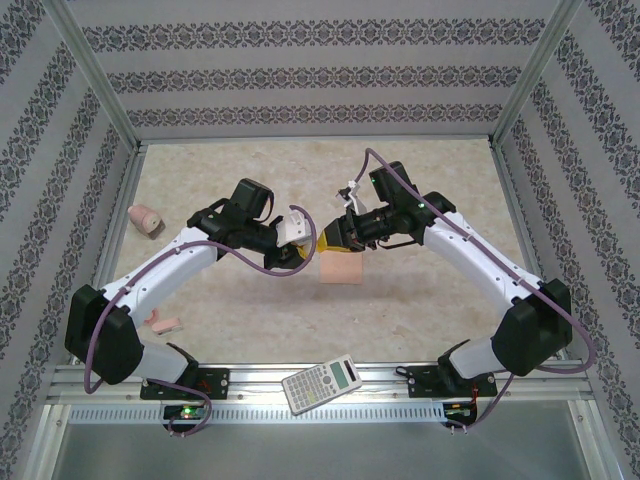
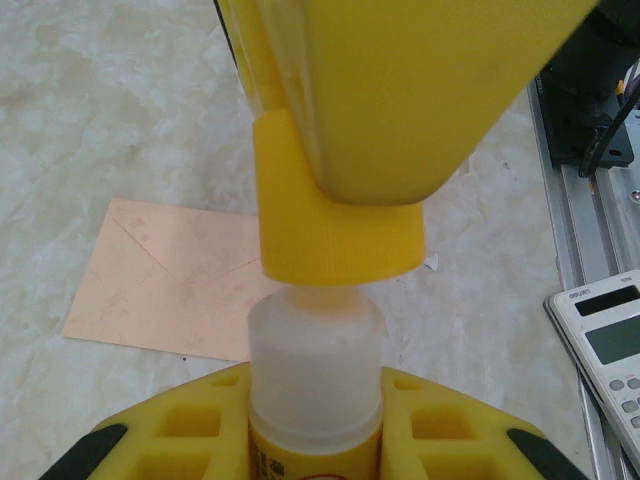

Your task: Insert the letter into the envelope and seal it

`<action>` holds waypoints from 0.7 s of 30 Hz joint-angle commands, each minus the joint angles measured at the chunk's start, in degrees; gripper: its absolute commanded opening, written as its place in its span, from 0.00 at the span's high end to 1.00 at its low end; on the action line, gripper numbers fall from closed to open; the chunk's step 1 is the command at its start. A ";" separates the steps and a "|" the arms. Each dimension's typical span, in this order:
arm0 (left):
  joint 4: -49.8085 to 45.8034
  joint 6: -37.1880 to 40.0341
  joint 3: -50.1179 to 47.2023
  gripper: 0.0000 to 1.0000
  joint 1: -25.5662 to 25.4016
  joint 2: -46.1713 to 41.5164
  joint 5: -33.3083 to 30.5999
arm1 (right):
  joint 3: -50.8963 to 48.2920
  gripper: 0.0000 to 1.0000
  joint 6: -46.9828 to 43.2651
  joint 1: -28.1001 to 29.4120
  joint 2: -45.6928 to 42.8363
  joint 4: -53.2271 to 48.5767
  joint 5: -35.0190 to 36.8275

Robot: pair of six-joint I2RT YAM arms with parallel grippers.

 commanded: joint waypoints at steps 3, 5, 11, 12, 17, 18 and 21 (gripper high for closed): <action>-0.67 0.68 0.59 1.00 -0.76 0.46 1.20 | -0.78 0.80 0.47 1.02 0.82 1.16 0.74; -0.65 0.58 0.59 1.00 -0.76 0.45 1.22 | -0.86 0.80 0.67 1.13 0.89 1.46 0.67; -0.69 0.50 0.61 1.00 -0.76 0.67 1.58 | -1.06 0.80 1.08 1.35 1.10 2.34 1.04; -0.79 0.50 0.60 1.00 -0.76 0.72 1.65 | -1.06 0.80 1.13 1.43 1.15 2.43 1.12; -0.65 0.16 0.60 1.00 -0.76 0.83 1.92 | -0.89 0.80 1.41 1.44 1.15 3.22 1.92; -0.56 -0.02 0.49 1.00 -0.77 0.89 1.91 | -0.79 0.80 1.53 1.41 1.21 3.44 2.10; -0.42 -0.14 0.55 1.00 -0.77 0.81 2.02 | -0.68 0.80 2.03 1.44 1.47 4.26 1.89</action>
